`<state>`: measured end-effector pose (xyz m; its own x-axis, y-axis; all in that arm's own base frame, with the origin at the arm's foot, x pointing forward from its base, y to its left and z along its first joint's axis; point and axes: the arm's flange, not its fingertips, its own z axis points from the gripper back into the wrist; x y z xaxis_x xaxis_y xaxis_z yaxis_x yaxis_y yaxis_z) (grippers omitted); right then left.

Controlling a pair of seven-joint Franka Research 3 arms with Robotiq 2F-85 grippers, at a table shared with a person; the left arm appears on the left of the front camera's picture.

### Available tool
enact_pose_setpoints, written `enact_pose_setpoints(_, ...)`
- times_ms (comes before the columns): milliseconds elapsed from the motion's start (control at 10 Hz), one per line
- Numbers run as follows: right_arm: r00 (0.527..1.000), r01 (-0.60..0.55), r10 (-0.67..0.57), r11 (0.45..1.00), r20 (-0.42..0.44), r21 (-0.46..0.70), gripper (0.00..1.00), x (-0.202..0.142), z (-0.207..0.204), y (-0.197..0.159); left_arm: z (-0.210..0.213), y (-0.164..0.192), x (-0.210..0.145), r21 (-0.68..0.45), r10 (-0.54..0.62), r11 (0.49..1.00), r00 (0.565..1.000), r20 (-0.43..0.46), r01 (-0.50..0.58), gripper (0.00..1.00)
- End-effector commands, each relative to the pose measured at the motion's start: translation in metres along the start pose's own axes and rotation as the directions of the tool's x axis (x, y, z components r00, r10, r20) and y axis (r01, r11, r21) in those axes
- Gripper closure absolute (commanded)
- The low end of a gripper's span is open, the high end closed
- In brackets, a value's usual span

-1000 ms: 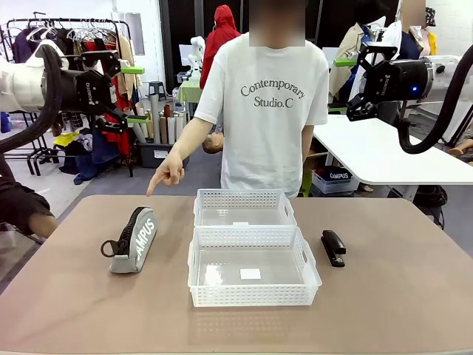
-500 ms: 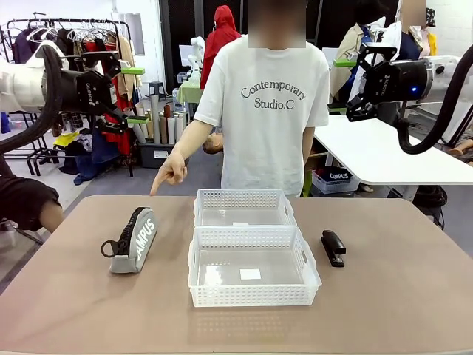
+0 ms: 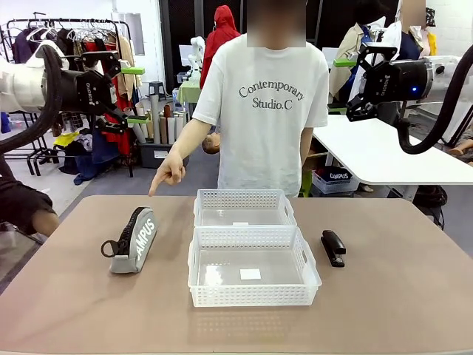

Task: Distribute items into two baskets.
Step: Pick up the Pencil pouch that the person points to.

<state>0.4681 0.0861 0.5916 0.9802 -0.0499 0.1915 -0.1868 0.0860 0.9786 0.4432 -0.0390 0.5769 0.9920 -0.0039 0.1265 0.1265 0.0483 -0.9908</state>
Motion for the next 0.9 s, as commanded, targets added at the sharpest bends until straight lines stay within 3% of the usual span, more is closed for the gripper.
enact_pose_setpoints(0, 1.000, -0.003, 0.003, 1.000, -0.001, 0.002, 0.00, -0.001, 0.001, 0.002, 0.000, 0.000, 0.000, 0.000, 0.000, 1.000, 1.000, 0.000, 0.000, 0.00)
enact_pose_setpoints(200, 1.000, -0.003, 0.003, 1.000, -0.001, 0.002, 0.00, -0.001, 0.001, 0.002, 0.007, -0.021, 0.006, 0.252, -0.066, 0.965, 0.998, -0.022, 0.070, 0.00)
enact_pose_setpoints(400, 1.000, -0.003, 0.003, 1.000, -0.001, 0.002, 0.00, -0.001, 0.001, 0.002, 0.003, -0.034, 0.006, 0.449, -0.150, 0.877, 0.985, -0.083, 0.171, 0.00)
enact_pose_setpoints(600, 1.000, -0.003, 0.003, 1.000, -0.001, 0.002, 0.00, -0.001, 0.001, 0.002, -0.008, -0.030, 0.011, 0.698, -0.189, 0.667, 0.966, -0.179, 0.260, 0.00)
enact_pose_setpoints(800, 1.000, -0.003, 0.003, 1.000, -0.001, 0.002, 0.00, -0.001, 0.001, 0.002, -0.028, -0.008, 0.018, 0.810, -0.102, 0.513, 0.957, -0.270, 0.283, 0.00)
